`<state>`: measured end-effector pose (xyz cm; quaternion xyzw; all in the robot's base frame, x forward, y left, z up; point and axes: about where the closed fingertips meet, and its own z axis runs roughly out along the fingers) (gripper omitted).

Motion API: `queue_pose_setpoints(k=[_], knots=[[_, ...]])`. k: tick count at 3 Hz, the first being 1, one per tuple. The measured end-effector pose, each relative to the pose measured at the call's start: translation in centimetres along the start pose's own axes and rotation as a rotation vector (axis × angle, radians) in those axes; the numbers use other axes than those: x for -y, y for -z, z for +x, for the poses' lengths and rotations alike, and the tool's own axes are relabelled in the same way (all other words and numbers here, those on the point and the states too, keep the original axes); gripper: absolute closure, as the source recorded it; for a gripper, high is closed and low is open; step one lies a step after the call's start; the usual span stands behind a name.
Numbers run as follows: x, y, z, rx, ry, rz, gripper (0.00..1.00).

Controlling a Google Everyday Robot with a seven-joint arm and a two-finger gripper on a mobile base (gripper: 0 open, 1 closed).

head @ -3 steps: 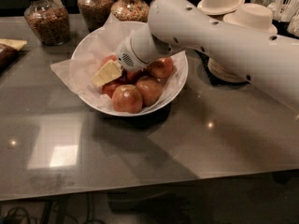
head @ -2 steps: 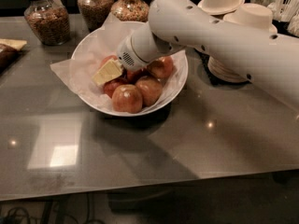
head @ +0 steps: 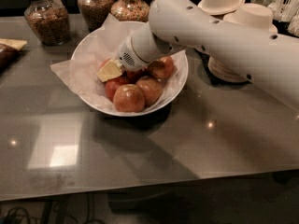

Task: Pick apple from white bowl

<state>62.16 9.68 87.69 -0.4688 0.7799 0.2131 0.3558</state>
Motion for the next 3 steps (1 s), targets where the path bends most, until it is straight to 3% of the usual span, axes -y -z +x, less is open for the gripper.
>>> queue_pose_setpoints(k=[1, 2, 3], knots=[[0.0, 0.0, 0.0, 0.0, 0.0, 0.0, 1.0], [0.0, 0.0, 0.0, 0.0, 0.0, 0.0, 1.0], [-0.6, 1.0, -1.0, 0.047, 0.032, -0.044, 1.0]])
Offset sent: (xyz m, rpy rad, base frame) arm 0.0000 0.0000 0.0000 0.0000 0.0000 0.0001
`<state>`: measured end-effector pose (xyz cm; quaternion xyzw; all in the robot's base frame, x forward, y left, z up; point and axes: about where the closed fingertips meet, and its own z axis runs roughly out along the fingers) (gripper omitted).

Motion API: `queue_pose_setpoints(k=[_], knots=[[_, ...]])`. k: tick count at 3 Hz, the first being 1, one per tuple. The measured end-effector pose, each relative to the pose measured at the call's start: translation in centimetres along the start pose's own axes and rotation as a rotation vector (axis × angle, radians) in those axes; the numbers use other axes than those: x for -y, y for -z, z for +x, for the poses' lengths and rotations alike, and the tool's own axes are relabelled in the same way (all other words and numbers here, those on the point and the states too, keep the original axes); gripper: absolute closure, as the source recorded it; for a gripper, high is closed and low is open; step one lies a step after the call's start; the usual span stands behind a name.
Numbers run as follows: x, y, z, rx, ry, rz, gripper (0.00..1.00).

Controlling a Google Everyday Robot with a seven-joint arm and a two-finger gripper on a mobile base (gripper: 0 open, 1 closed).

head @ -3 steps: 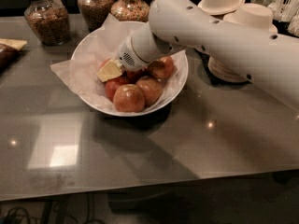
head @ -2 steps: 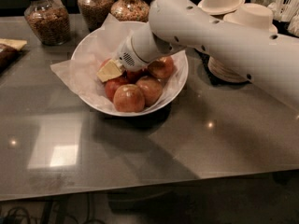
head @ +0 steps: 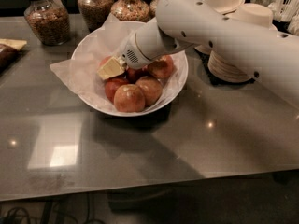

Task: Pick apple from white bowl

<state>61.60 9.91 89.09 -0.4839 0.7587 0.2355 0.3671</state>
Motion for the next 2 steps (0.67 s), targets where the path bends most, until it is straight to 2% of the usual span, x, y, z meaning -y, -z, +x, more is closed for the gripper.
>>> queue_pose_setpoints(k=[2], knots=[[-1.5, 5.5, -3.7, 0.227, 0.091, -0.104, 1.0]])
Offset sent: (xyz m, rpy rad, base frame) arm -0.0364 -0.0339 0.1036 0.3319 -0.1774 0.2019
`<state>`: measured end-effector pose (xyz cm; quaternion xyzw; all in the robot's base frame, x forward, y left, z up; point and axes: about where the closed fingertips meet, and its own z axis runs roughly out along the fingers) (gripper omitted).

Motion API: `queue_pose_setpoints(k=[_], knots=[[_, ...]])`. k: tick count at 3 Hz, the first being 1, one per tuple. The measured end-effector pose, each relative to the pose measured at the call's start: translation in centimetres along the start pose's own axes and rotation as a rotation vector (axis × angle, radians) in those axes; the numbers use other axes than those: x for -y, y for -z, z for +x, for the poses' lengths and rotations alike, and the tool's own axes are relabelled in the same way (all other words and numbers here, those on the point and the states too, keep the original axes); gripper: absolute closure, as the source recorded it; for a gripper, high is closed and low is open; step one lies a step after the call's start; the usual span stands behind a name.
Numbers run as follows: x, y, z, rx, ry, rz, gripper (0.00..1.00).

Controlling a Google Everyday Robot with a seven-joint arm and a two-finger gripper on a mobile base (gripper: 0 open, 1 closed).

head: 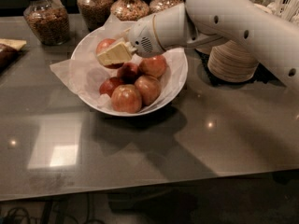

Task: Pick apple from white bowl

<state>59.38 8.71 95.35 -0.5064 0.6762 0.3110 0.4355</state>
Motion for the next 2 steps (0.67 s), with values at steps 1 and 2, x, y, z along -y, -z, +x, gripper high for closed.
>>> queue_pose_setpoints(k=[1, 2], knots=[[-0.5, 2.6, -1.3, 0.088, 0.025, -0.032, 1.0], [-1.0, 5.4, -1.7, 0.149, 0.052, -0.089, 1.0]])
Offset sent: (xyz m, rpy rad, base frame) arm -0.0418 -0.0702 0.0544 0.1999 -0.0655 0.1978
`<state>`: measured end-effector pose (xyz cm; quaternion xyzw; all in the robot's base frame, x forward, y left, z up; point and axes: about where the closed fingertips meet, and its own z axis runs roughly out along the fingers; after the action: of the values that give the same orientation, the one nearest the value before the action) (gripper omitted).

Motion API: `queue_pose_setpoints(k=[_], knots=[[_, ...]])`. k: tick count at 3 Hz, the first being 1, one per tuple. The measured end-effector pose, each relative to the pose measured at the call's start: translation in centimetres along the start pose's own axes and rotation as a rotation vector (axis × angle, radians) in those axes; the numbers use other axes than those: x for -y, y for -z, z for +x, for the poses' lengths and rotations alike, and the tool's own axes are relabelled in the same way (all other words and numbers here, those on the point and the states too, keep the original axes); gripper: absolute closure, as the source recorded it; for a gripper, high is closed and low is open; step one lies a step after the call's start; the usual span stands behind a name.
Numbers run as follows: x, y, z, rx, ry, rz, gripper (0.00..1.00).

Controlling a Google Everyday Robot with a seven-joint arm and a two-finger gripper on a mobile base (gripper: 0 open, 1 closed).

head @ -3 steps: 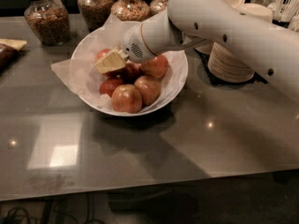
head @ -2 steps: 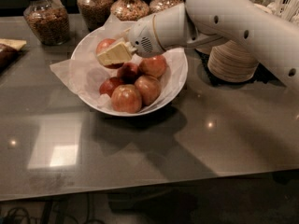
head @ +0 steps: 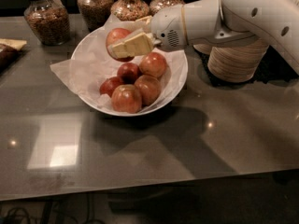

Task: Pick apple from white bowl

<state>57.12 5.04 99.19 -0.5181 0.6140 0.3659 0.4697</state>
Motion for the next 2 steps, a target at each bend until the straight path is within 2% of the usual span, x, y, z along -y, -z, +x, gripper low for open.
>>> queue_pose_setpoints(k=[1, 2], knots=[[-1.1, 3.2, -0.1, 0.015, 0.023, -0.089, 1.0], [-3.4, 6.1, 0.6, -0.032, 0.057, -0.183, 1.0]])
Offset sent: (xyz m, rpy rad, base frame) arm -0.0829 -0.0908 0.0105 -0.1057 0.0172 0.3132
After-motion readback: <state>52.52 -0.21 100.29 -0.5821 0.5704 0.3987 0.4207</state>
